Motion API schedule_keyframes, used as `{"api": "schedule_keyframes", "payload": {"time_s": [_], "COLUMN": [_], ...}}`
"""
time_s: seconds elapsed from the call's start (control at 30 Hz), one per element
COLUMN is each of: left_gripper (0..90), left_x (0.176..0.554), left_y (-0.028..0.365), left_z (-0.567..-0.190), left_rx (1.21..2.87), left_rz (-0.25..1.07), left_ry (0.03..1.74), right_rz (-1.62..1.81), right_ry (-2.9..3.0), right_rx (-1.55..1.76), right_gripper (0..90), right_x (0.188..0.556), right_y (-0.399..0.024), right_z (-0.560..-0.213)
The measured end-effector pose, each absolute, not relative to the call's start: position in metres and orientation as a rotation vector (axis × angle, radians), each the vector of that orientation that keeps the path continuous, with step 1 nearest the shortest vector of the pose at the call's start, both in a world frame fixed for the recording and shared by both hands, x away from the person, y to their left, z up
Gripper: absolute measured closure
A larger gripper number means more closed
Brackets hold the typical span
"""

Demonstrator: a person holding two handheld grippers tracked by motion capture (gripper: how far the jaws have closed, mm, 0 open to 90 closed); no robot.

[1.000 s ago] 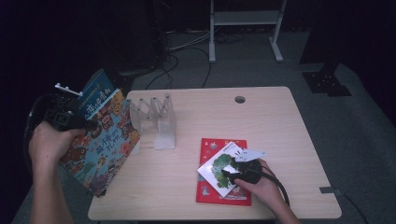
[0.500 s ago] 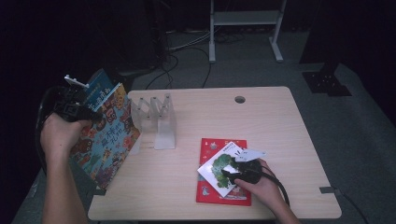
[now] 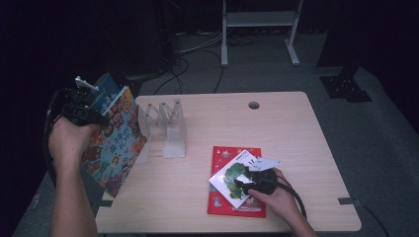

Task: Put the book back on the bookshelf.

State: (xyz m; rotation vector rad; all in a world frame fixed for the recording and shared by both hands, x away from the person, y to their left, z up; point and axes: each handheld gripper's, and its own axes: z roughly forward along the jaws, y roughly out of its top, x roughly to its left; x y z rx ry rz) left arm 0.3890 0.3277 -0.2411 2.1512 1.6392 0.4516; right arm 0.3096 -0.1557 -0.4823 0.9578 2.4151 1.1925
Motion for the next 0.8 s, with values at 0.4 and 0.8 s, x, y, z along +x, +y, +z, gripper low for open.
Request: {"api": "schedule_keyframes", "payload": {"time_s": [0.4,0.8], "left_gripper": [79.8,79.0], "left_x": [0.402,0.394], "left_y": [0.331,0.334], "left_z": [-0.241,-0.234], "left_rx": [2.137,2.142], "left_rz": [0.448,0.433], "left_ry": [1.631,1.583], "right_rz": [1.196,1.195], "right_ry": [2.411,2.409], "right_rx": [0.962,0.961], "right_gripper": [33.6,33.7], "right_x": [0.309,0.309], "right_y": [-0.156,-0.156], "right_z": [-0.483,-0.483]}}
